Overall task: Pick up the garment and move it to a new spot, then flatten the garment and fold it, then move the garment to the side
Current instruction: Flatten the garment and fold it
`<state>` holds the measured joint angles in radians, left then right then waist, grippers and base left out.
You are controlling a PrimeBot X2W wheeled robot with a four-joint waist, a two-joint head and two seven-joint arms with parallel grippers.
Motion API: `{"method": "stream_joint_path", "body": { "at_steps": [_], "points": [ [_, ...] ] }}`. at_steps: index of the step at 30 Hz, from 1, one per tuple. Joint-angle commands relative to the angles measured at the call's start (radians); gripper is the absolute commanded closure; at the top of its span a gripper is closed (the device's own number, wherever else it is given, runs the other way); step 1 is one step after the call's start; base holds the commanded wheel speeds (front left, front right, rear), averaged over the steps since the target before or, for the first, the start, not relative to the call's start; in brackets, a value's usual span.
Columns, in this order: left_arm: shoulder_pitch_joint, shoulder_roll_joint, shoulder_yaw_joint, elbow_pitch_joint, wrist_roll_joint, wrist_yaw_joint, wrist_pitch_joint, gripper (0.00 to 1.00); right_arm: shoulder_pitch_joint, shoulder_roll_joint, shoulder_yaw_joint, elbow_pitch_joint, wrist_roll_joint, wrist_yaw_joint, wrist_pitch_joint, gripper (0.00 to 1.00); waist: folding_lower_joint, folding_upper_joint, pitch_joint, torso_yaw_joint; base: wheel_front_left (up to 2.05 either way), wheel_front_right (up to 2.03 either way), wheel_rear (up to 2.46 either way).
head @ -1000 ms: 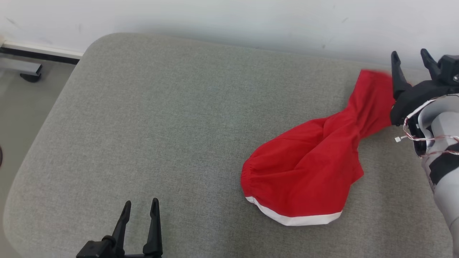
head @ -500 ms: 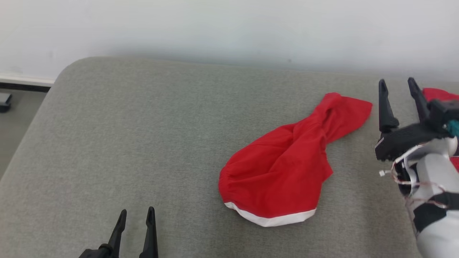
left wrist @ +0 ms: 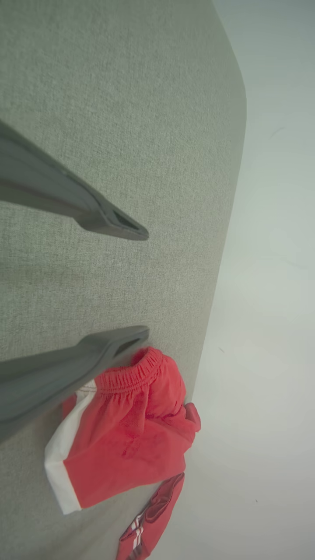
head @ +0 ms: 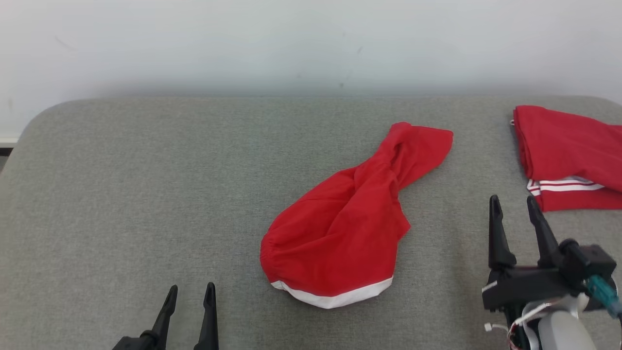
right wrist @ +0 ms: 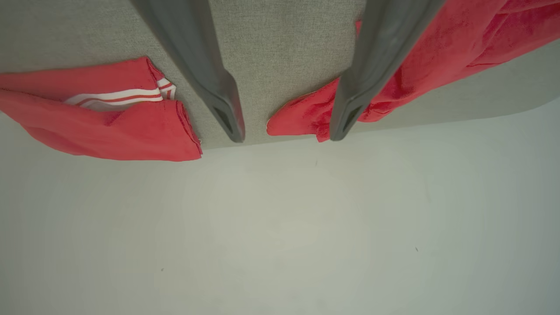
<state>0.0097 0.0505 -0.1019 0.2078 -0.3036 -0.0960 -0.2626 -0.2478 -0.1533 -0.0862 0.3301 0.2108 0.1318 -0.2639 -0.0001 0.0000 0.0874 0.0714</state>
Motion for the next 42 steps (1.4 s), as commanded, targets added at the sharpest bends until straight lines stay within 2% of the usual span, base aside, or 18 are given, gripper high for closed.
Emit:
{"method": "stream_joint_path", "body": {
  "at_steps": [1, 6, 10, 17, 24, 25, 26, 32, 42],
  "points": [
    [-0.015, 0.000, -0.004, 0.007, 0.008, -0.004, -0.003, 0.00, 0.050, 0.028, -0.012, -0.037, 0.001, -0.003, 0.000, 0.00, 0.0001, 0.0000, 0.004, -0.021, 0.00, 0.00, 0.00],
    [-0.038, -0.001, -0.015, 0.030, 0.018, -0.017, -0.003, 0.00, 0.152, 0.080, -0.014, -0.105, 0.000, -0.003, 0.000, 0.00, 0.0001, 0.0000, 0.017, -0.050, 0.00, 0.00, 0.00],
    [-0.054, -0.001, -0.034, 0.063, 0.020, -0.027, -0.003, 0.00, 0.189, 0.095, -0.002, -0.111, 0.011, -0.003, 0.000, 0.00, 0.0001, 0.0000, 0.027, -0.071, 0.00, 0.00, 0.00],
    [-0.111, 0.001, -0.084, 0.180, 0.040, -0.034, -0.003, 0.00, 0.205, 0.105, 0.032, -0.113, 0.039, -0.003, 0.000, 0.00, 0.0001, 0.0000, 0.050, -0.122, 0.00, 0.00, 0.00],
    [-0.168, 0.018, -0.161, 0.259, -0.013, -0.034, -0.003, 0.02, 0.191, 0.104, 0.038, -0.108, 0.056, -0.003, 0.000, 0.00, 0.0001, 0.0000, 0.064, -0.151, 0.00, 0.00, 0.00],
    [-0.177, 0.022, -0.170, 0.264, -0.019, -0.034, -0.003, 0.73, 0.191, 0.104, 0.036, -0.108, 0.056, -0.003, 0.000, 0.00, 0.0001, 0.0000, 0.064, -0.152, 0.00, 0.00, 0.00],
    [-0.183, 0.025, -0.173, 0.267, -0.026, -0.034, -0.003, 1.00, 0.193, 0.105, 0.035, -0.108, 0.055, -0.003, 0.000, 0.00, 0.0001, 0.0000, 0.064, -0.152, 0.00, 0.00, 0.00],
    [-0.181, 0.039, -0.169, 0.226, -0.044, -0.035, -0.003, 1.00, 0.218, 0.105, 0.021, -0.109, 0.046, -0.003, 0.000, 0.00, 0.0001, 0.0000, 0.054, -0.115, 0.00, 0.00, 0.00],
    [-0.039, 0.096, -0.085, 0.113, -0.031, -0.033, -0.003, 1.00, 0.223, 0.104, 0.044, -0.077, 0.049, -0.003, 0.000, 0.00, 0.0001, 0.0000, 0.038, -0.024, 0.00, 0.00, 0.00]
  ]
}}
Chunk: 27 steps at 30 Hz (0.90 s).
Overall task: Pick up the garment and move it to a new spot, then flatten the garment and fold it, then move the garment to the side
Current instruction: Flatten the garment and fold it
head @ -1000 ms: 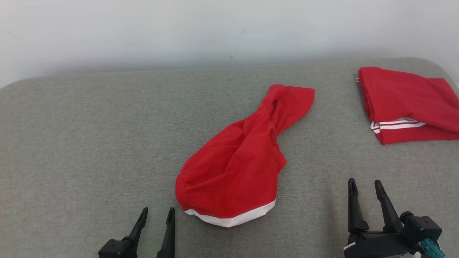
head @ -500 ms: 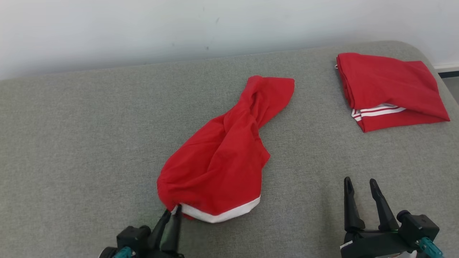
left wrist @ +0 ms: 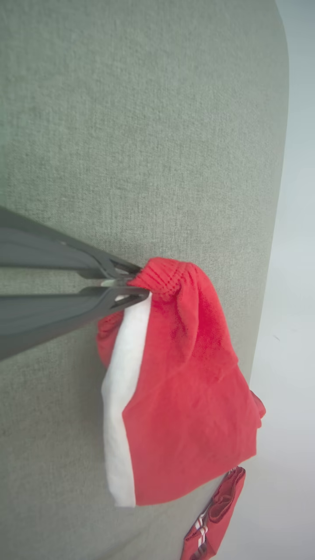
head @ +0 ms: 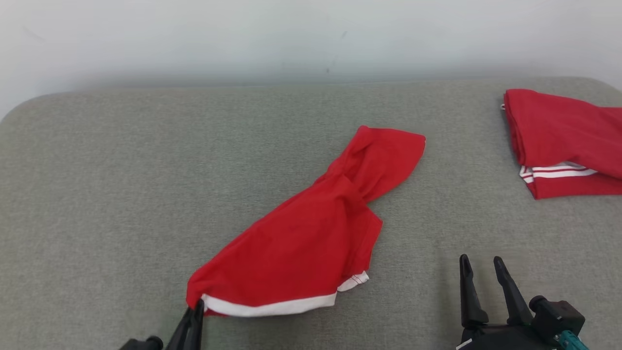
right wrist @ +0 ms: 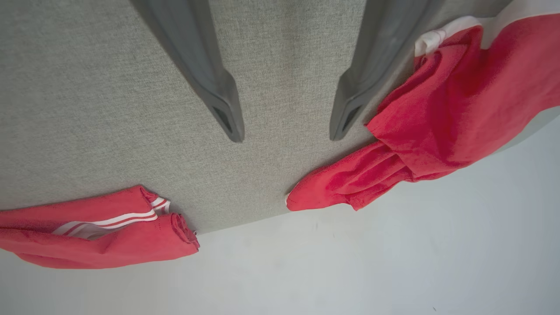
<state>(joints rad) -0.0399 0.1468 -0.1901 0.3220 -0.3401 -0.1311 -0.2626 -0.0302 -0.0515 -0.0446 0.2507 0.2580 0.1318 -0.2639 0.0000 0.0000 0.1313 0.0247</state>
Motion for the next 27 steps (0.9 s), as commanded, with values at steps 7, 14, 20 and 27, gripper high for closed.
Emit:
{"method": "stream_joint_path", "body": {
  "at_steps": [7, 14, 20, 27],
  "points": [
    [0.029, -0.013, 0.002, 0.011, 0.024, 0.002, -0.003, 0.00, 0.012, 0.002, 0.037, 0.036, 0.000, -0.003, 0.000, 0.00, 0.0000, 0.0000, -0.024, 0.059, 0.00, 0.00, 0.00],
    [0.064, -0.058, 0.093, -0.069, 0.064, 0.002, -0.003, 0.00, 0.006, 0.002, 0.122, 0.085, 0.001, -0.003, 0.000, 0.00, 0.0000, 0.0000, -0.045, 0.088, 0.00, 0.00, 0.00],
    [0.086, -0.084, 0.154, -0.106, 0.110, 0.002, -0.003, 0.00, -0.032, -0.008, 0.201, 0.170, -0.041, -0.003, 0.000, 0.00, 0.0000, 0.0000, -0.049, 0.109, 0.00, 0.00, 0.00],
    [0.089, -0.096, 0.151, -0.100, 0.120, 0.002, -0.003, 0.00, -0.112, -0.027, 0.267, 0.293, -0.087, -0.003, 0.000, 0.00, 0.0000, 0.0000, -0.037, 0.142, 0.00, 0.00, 0.00]
  ]
}}
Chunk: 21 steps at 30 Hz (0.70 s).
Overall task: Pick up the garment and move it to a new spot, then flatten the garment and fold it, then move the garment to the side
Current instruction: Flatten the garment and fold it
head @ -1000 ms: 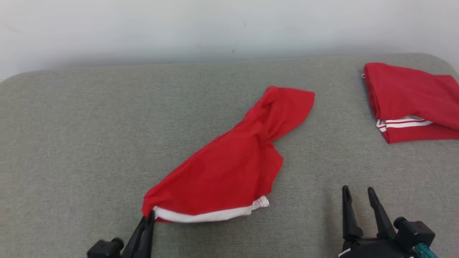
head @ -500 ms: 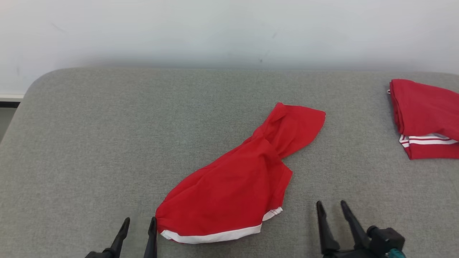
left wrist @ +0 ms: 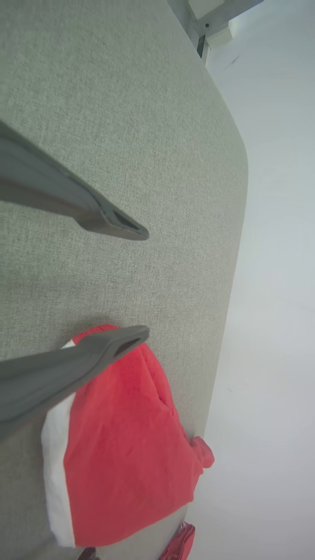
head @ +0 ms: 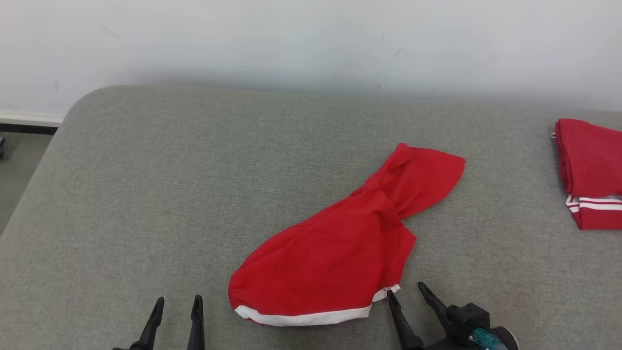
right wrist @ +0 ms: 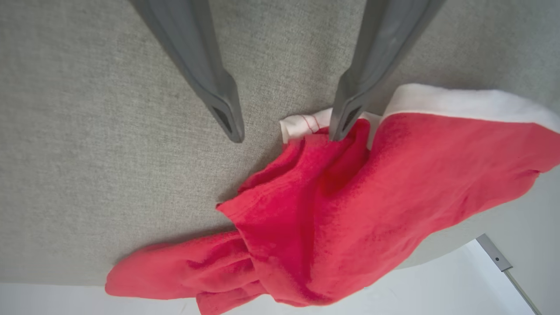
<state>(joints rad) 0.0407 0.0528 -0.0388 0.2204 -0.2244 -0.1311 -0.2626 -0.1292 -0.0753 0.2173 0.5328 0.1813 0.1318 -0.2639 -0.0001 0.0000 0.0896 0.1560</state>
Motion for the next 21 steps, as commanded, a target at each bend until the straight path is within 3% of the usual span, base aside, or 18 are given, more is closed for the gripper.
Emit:
{"method": "stream_joint_path", "body": {
  "at_steps": [1, 6, 7, 9, 10, 11, 12, 16, 21],
  "points": [
    [0.006, -0.002, -0.002, 0.004, 0.002, 0.002, -0.003, 0.00, -0.023, -0.004, 0.008, 0.037, -0.016, -0.003, 0.000, 0.00, 0.0001, 0.0000, 0.006, 0.017, 0.00, 0.00, 0.00],
    [-0.002, -0.003, -0.010, 0.007, -0.024, 0.003, -0.003, 0.00, -0.080, -0.005, 0.021, 0.137, -0.037, -0.003, 0.000, 0.00, 0.0001, 0.0000, 0.012, 0.038, 0.00, 0.00, 0.00],
    [-0.003, -0.003, -0.011, 0.008, -0.026, 0.004, -0.003, 0.00, -0.090, -0.004, 0.025, 0.160, -0.039, -0.003, 0.000, 0.06, 0.0001, 0.0000, 0.012, 0.041, 0.00, 0.00, 0.00],
    [-0.007, -0.003, -0.013, 0.010, -0.032, 0.007, -0.003, 0.00, -0.110, -0.002, 0.026, 0.197, -0.042, -0.003, 0.002, 0.43, 0.0001, 0.0000, 0.012, 0.044, 0.00, 0.00, 0.00],
    [-0.008, -0.003, -0.014, 0.011, -0.034, 0.007, -0.003, 0.00, -0.116, -0.001, 0.026, 0.209, -0.040, -0.003, 0.001, 0.50, 0.0001, 0.0000, 0.012, 0.045, 0.00, 0.00, 0.00],
    [-0.009, -0.003, -0.015, 0.012, -0.036, 0.008, -0.003, 0.00, -0.121, 0.000, 0.024, 0.223, -0.040, -0.003, 0.002, 0.70, 0.0001, 0.0000, 0.011, 0.045, 0.00, 0.00, 0.00],
    [-0.009, -0.003, -0.016, 0.013, -0.038, 0.008, -0.003, 0.00, -0.125, 0.002, 0.024, 0.234, -0.040, -0.003, 0.002, 1.00, 0.0001, 0.0000, 0.010, 0.045, 0.00, 0.00, 0.00],
    [0.001, -0.003, -0.015, 0.014, -0.041, 0.013, -0.003, 0.00, -0.129, 0.004, 0.013, 0.231, -0.027, -0.003, 0.001, 1.00, 0.0001, 0.0000, 0.001, 0.036, 0.00, 0.00, 0.00],
    [0.022, -0.003, -0.016, 0.019, -0.048, 0.014, -0.003, 0.00, -0.073, -0.006, -0.046, 0.136, -0.019, -0.003, 0.000, 1.00, 0.0001, 0.0000, -0.011, 0.006, 0.00, 0.00, 0.00]
  ]
}}
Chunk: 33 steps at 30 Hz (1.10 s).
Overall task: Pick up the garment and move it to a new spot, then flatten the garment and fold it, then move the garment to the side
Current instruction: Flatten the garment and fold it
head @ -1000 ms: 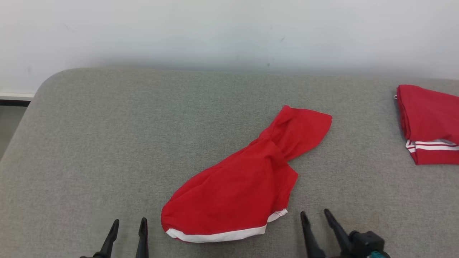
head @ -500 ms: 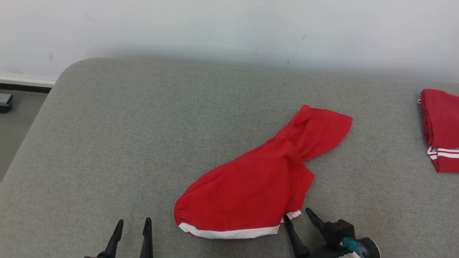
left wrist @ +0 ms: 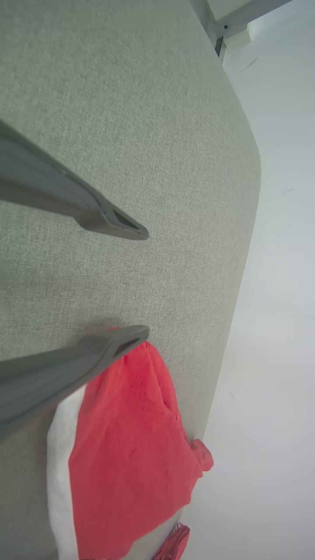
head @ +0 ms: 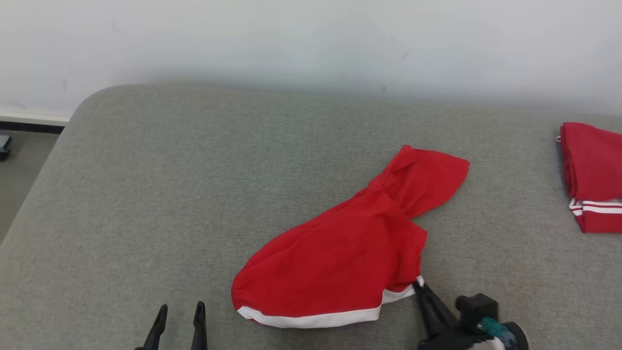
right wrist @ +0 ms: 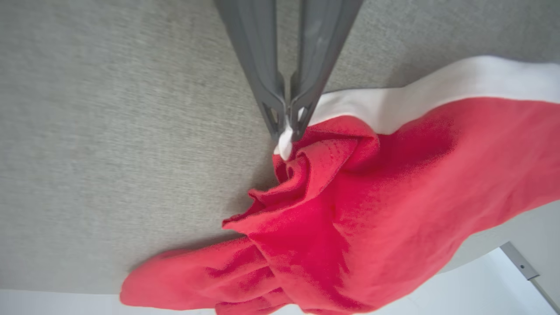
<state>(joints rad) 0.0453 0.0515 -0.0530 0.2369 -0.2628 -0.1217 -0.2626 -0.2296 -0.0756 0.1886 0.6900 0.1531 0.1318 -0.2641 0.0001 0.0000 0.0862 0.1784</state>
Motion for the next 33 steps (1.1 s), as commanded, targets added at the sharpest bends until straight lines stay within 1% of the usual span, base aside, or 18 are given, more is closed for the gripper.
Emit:
{"method": "stream_joint_path", "body": {
  "at_steps": [1, 4, 5, 11, 14, 16, 17, 18, 19, 27, 33],
  "points": [
    [0.018, -0.002, -0.001, 0.003, -0.014, 0.005, -0.003, 0.00, 0.043, -0.008, -0.037, -0.048, 0.009, -0.003, 0.000, 1.00, -0.0001, 0.0000, -0.010, -0.026, 0.00, 0.00, 0.00],
    [0.019, -0.002, -0.007, 0.003, -0.022, 0.006, -0.003, 0.00, 0.102, -0.011, -0.092, -0.127, 0.010, -0.003, 0.000, 1.00, -0.0001, 0.0000, -0.013, -0.055, 0.00, 0.00, 0.00],
    [0.019, -0.002, -0.007, 0.003, -0.022, 0.006, -0.003, 0.00, 0.102, -0.011, -0.092, -0.127, 0.010, -0.003, 0.000, 1.00, -0.0001, 0.0000, -0.013, -0.055, 0.00, 0.00, 0.00],
    [0.017, -0.002, -0.019, 0.009, -0.030, 0.012, -0.003, 0.00, 0.195, -0.023, -0.197, -0.231, 0.014, -0.003, 0.000, 1.00, -0.0001, 0.0000, -0.015, -0.105, 0.00, 0.00, 0.00],
    [0.011, -0.001, -0.020, 0.013, -0.030, 0.013, -0.003, 0.00, 0.222, -0.031, -0.237, -0.256, 0.019, -0.003, 0.000, 1.00, -0.0001, 0.0000, -0.015, -0.117, 0.00, 0.00, 0.00],
    [0.009, -0.002, -0.023, 0.016, -0.030, 0.012, -0.003, 0.00, 0.232, -0.029, -0.240, -0.253, 0.027, -0.003, 0.000, 1.00, -0.0001, 0.0000, -0.016, -0.121, 0.00, 0.00, 0.00],
    [0.007, -0.001, -0.025, 0.019, -0.030, 0.011, -0.003, 0.00, 0.231, -0.027, -0.239, -0.248, 0.029, -0.003, 0.000, 0.56, -0.0001, 0.0000, -0.015, -0.122, 0.00, 0.00, 0.00],
    [0.005, -0.001, -0.027, 0.021, -0.029, 0.010, -0.003, 0.00, 0.228, -0.027, -0.238, -0.246, 0.030, -0.003, 0.000, 0.05, -0.0001, 0.0000, -0.016, -0.122, 0.00, 0.00, 0.00],
    [0.005, -0.001, -0.029, 0.023, -0.029, 0.009, -0.003, 0.00, 0.224, -0.028, -0.239, -0.249, 0.032, -0.003, 0.000, 0.00, -0.0001, 0.0000, -0.017, -0.122, 0.00, 0.00, 0.00],
    [0.046, -0.002, -0.044, 0.035, -0.018, 0.000, -0.003, 0.00, 0.263, -0.022, -0.278, -0.335, 0.009, -0.003, 0.000, 0.00, -0.0001, 0.0000, -0.036, -0.111, 0.00, 0.00, 0.00],
    [0.078, -0.002, -0.123, 0.097, 0.014, -0.010, -0.003, 0.00, 0.294, -0.027, -0.276, -0.324, 0.006, -0.003, 0.000, 0.00, -0.0001, 0.0000, -0.043, -0.113, 0.00, 0.00, 0.00]
  ]
}}
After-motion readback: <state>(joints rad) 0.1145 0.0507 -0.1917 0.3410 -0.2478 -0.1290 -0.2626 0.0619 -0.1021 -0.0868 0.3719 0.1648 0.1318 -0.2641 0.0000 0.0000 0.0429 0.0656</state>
